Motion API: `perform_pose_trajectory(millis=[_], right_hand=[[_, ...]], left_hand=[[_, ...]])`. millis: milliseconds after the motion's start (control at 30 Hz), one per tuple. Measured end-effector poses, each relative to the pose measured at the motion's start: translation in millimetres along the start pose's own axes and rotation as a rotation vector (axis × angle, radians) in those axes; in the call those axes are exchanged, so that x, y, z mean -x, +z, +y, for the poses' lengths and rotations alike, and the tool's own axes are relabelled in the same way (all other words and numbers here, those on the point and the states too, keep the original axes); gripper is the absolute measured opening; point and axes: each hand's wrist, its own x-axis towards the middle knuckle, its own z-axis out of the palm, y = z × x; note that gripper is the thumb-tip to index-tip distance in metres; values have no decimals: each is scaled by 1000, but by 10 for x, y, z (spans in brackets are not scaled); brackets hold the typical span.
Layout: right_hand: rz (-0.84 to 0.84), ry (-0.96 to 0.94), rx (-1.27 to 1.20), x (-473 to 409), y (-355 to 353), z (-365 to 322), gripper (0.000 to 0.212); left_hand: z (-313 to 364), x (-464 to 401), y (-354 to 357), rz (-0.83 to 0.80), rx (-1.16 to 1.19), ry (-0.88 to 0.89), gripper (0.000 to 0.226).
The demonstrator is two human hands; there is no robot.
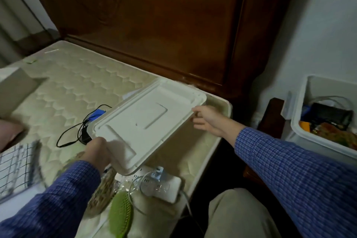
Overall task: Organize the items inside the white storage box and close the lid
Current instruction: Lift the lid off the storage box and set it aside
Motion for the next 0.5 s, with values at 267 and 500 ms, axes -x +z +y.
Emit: perform_pose_trajectory(millis=[267,500], right_hand=[[-102,36,354,256,-226,188,14],[0,12,456,774,-738,176,41]], left_hand=[[5,-276,105,-61,-230,-29,45],[534,407,924,-58,-418,274,38]])
